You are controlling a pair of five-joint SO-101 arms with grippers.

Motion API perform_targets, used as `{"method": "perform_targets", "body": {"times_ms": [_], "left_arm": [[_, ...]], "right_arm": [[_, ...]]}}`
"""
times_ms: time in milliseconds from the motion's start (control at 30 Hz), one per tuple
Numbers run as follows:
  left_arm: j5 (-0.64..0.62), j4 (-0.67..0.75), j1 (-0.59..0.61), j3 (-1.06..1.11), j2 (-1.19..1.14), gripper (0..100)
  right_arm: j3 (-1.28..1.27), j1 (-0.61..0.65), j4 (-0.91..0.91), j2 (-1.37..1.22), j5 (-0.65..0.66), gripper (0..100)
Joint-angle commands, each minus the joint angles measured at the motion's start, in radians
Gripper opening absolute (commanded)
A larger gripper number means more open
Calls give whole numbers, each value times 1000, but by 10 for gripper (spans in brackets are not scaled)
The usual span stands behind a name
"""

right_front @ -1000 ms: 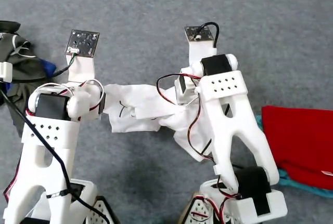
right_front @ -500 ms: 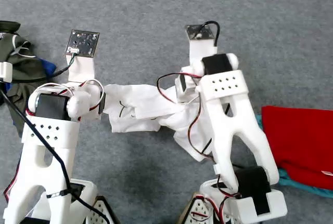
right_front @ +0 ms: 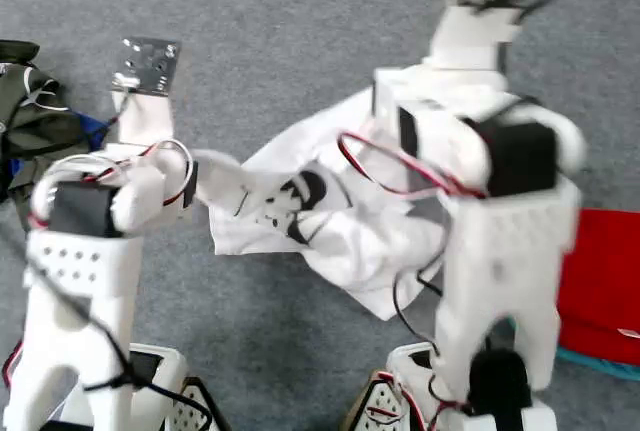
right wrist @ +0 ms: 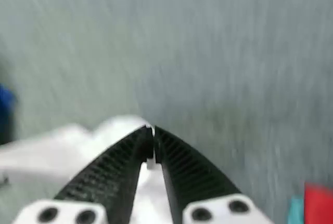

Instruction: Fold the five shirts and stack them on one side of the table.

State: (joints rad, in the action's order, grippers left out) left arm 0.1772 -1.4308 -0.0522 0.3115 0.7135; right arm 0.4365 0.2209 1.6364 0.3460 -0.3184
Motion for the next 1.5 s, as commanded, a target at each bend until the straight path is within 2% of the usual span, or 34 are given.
{"method": "perform_targets", "body": {"times_ms": [0, 267, 467, 600, 733, 800, 900, 1000, 1167, 1333, 1467], "left_arm": [[6, -63, 0, -213, 62, 19], [6, -226, 0, -663, 186, 19], [68, -247, 37, -977, 260, 19], [140, -244, 180, -1080, 263, 19], [157, -247, 218, -1036, 263, 19], [157, -247, 218, -982, 268, 19], [155, -242, 218, -904, 271, 19], [157, -241, 218, -845, 271, 19], [158, -239, 218, -781, 263, 19], [158, -164, 224, -654, 272, 19], [158, -137, 226, -601, 272, 19]], "right_arm": [[185, -16, 5, 90, 11, 5], [466, -186, 3, 170, 15, 5], [667, -329, 2, 202, 17, 5], [737, -357, 0, 203, 17, 5], [694, -351, 38, 189, 12, 5], [598, -294, 83, 177, 15, 7], [397, -136, 152, 159, 29, 19], [108, -12, 149, 166, 72, 87], [-332, 283, 144, 189, 69, 171], [-498, 587, 143, 189, -14, 173], [-550, 753, 149, 199, 29, 172]]}}
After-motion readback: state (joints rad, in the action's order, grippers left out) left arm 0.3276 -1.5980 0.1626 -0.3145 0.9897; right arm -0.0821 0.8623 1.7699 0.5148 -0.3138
